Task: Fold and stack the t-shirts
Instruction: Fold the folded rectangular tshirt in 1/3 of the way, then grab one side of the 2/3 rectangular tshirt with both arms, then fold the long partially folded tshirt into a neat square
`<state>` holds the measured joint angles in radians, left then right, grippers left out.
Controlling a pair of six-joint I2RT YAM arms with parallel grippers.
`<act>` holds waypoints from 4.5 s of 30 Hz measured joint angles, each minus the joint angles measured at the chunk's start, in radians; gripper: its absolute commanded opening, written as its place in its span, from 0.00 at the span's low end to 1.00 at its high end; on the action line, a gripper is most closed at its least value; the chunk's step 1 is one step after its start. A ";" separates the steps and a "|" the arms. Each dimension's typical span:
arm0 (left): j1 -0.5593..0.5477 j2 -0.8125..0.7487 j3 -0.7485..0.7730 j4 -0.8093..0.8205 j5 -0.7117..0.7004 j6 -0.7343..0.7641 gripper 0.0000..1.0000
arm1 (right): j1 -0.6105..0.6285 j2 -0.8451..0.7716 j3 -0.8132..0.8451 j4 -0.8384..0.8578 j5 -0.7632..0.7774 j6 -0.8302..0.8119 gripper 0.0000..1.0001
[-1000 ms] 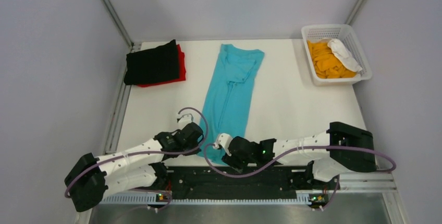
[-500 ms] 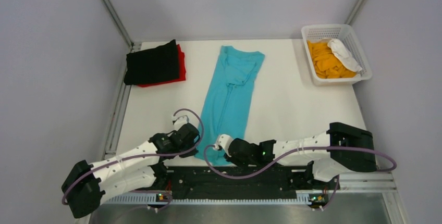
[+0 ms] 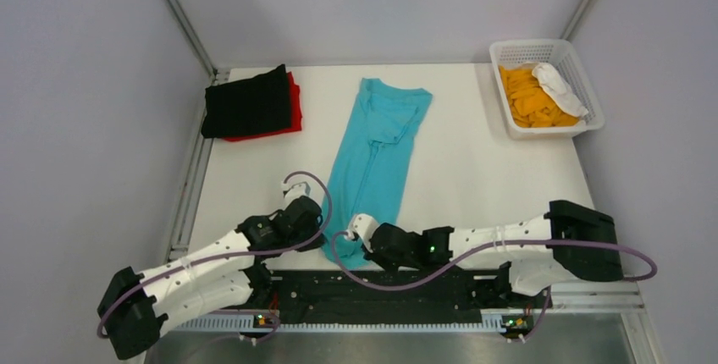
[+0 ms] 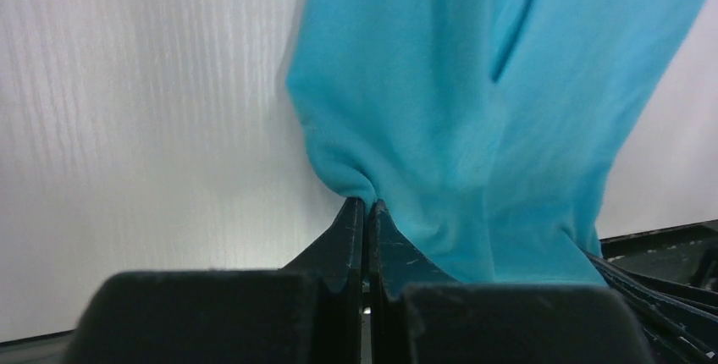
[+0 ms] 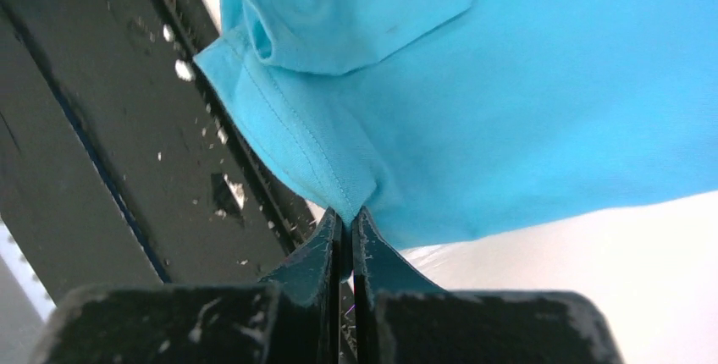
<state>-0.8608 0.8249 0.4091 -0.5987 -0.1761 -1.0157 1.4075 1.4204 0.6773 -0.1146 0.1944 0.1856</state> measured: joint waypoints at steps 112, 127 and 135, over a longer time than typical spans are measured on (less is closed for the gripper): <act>0.504 0.599 0.222 0.394 0.315 0.140 0.00 | -0.357 0.198 0.122 0.040 -0.085 -0.319 0.00; 0.499 -0.185 0.109 -0.124 0.130 0.075 0.00 | -0.180 0.006 0.093 0.228 -0.661 0.030 0.00; 0.498 -0.300 0.188 -0.225 0.134 0.077 0.00 | -0.180 -0.073 0.055 0.275 -0.684 0.151 0.00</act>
<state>-0.3626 0.5251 0.5968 -0.8238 -0.0422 -0.9386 1.2274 1.3472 0.7319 0.1608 -0.4892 0.3363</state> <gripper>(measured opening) 0.026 0.014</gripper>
